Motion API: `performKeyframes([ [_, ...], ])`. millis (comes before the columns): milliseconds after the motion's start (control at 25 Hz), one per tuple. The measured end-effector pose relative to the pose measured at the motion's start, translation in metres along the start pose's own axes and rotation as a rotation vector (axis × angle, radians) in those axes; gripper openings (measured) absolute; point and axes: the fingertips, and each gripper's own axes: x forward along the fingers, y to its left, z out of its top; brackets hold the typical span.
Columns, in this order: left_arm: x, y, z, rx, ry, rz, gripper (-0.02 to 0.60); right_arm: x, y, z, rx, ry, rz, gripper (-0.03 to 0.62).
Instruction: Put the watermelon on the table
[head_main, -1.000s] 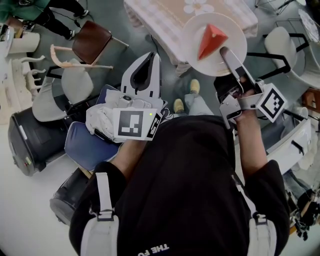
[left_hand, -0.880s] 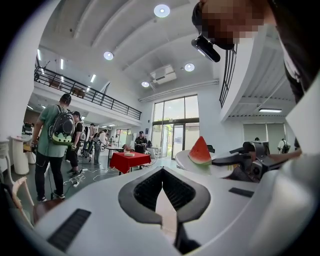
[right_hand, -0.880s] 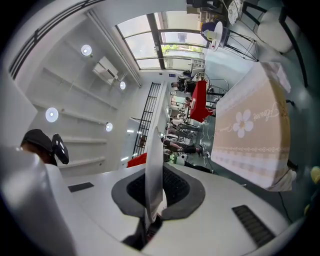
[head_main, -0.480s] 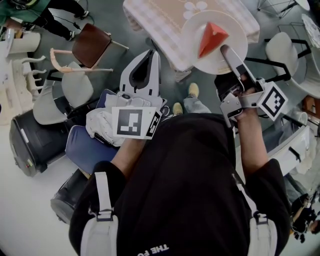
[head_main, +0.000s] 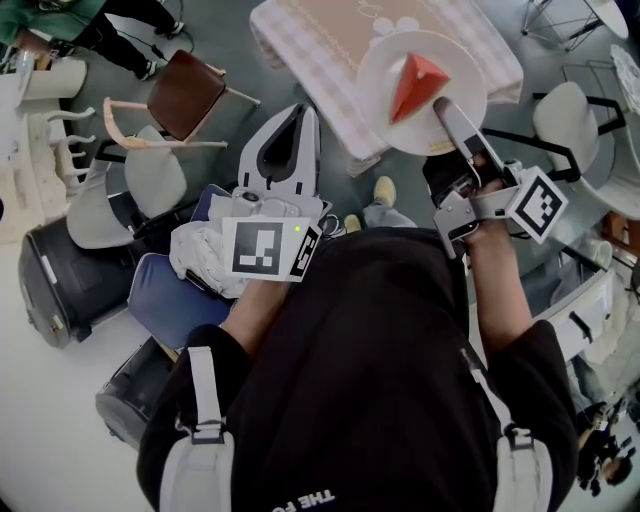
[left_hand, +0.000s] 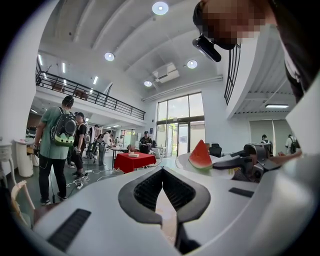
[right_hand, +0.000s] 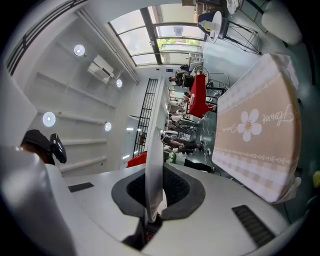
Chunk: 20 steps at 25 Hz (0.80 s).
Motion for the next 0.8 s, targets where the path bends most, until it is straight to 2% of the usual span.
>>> performKeyframes([
  [800,0.033,-0.020,0.004,0.038,-0.005,0.038,0.011,0.003,-0.016,0.039,0.012,0.054,0.029,0.018],
])
